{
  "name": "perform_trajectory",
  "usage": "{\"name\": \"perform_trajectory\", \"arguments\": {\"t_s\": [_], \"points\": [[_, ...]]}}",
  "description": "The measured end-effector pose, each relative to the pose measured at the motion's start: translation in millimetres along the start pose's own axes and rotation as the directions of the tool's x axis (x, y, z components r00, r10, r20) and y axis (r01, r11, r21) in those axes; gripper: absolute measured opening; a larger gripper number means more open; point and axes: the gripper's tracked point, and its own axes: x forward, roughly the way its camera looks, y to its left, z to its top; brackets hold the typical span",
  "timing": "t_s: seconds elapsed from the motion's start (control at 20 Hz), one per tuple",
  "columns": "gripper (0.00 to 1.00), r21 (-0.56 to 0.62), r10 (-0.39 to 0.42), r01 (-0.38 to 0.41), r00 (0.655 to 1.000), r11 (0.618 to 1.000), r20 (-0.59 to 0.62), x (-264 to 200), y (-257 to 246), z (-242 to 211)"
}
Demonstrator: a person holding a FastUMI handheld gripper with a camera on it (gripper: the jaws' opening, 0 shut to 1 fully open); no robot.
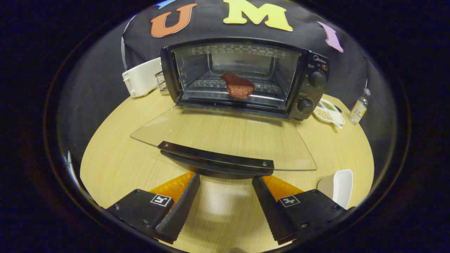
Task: Open the toaster oven, put the food inside, and close the toaster oven door.
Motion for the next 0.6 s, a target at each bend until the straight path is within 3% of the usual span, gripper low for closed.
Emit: {"name": "perform_trajectory", "arguments": {"t_s": [0.35, 0.6], "points": [[0.96, 0.017, 0.019, -0.022, 0.991, 1.000, 0.136, -32, 3, 87], [0.96, 0.029, 0.012, -0.017, 0.983, 0.999, 0.183, -23, -2, 132]]}}
